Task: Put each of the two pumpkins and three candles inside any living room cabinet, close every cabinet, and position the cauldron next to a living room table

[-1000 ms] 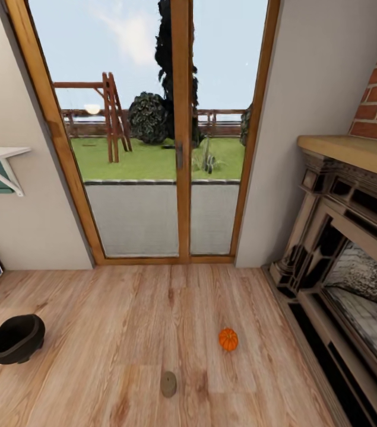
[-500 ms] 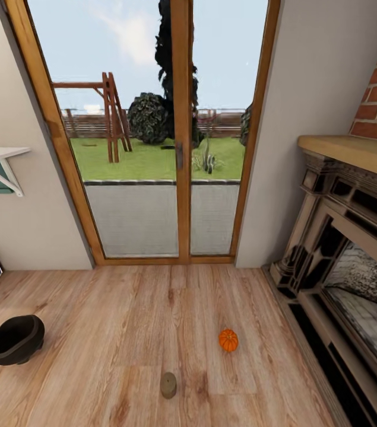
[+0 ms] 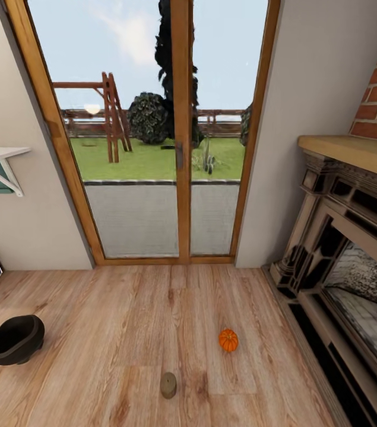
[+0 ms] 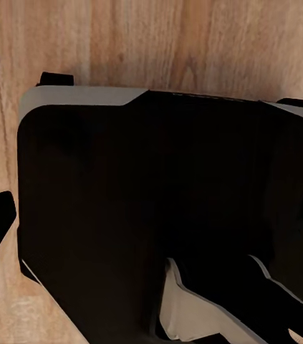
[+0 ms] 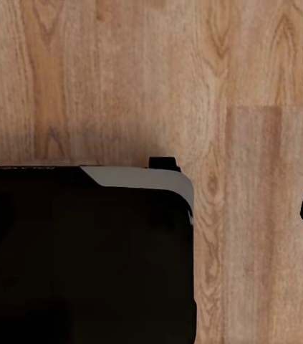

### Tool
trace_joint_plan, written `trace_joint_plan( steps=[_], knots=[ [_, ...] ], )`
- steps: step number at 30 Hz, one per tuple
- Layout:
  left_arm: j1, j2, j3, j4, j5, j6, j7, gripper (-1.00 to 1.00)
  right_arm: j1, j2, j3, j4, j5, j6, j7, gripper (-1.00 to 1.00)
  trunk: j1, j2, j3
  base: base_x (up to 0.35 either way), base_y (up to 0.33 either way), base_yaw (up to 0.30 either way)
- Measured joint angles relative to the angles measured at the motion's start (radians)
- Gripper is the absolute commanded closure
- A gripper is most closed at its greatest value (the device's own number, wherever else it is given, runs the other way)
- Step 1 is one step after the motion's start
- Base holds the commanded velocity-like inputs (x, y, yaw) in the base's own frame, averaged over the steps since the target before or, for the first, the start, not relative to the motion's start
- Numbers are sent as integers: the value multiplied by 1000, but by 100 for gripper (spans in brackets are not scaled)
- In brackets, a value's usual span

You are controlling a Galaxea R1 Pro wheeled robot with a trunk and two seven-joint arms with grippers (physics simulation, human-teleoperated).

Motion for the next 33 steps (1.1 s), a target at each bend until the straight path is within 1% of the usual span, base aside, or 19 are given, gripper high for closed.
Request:
trace_joint_plan(
  steps=[4,6,10,11,12,13,18,20,21,23,24,25,26,27,29,30,32,33],
  knots=[
    [0,-22,2,-13,1,1,5,-100,0,5,2,-1,-1,0,2,-100,0,0,0,0,0,0],
    [0,-25,1,-14,2,1,6,-100,0,7,2,-1,0,0,2,-100,0,0,0,0,0,0],
    [0,-27,-1,-22,3,1,4,-100,0,7,2,-12,0,0,4,-100,0,0,0,0,0,0],
    [0,-28,0,-44,3,2,5,-100,0,8,3,-30,1,1,3,-100,0,0,0,0,0,0],
    [-1,-28,0,-100,4,7,8,-100,0,8,3,-63,2,2,1,-100,0,0,0,0,0,0],
    [0,-28,0,-116,4,10,8,-100,0,8,2,-71,2,2,1,-100,0,0,0,0,0,0],
    [0,-27,-1,-138,5,13,9,-100,0,8,1,-86,2,2,2,-100,0,0,0,0,0,0],
    [0,-25,-1,-145,10,15,10,-100,0,8,1,-94,4,2,1,-100,0,0,0,0,0,0],
    [0,-24,0,-189,26,53,31,-100,-1,14,3,-134,7,22,-1,-100,0,0,0,0,0,0],
    [0,-24,-1,-338,45,202,112,-100,-2,28,4,-250,11,117,-9,-100,0,0,0,0,0,0],
    [1,-24,-1,-385,48,244,136,-100,-3,30,4,-287,12,154,-17,-100,0,0,0,0,0,0],
    [1,-25,-1,-470,53,318,175,-100,-5,33,4,-354,16,224,-37,-100,0,0,1,0,0,0],
    [1,-25,-1,-516,54,352,192,-100,-5,34,4,-390,16,262,-49,-100,0,0,0,0,0,0],
    [-1,-27,0,-590,56,406,219,-100,-7,35,4,-456,19,339,-74,-100,0,0,1,0,0,0],
    [-5,-33,1,-659,59,451,241,-100,-10,37,3,-523,20,412,-100,-100,0,0,0,0,0,0],
    [-18,-41,2,-713,63,484,265,-100,-15,38,5,-587,21,474,-124,-100,0,0,1,0,0,0],
    [-69,-63,9,-783,86,531,341,-100,-34,41,6,-714,22,572,-157,-100,0,0,1,0,0,0],
    [-86,-68,11,-794,97,540,363,-100,-41,43,6,-745,21,592,-162,-100,0,0,0,0,0,0]
  ],
)
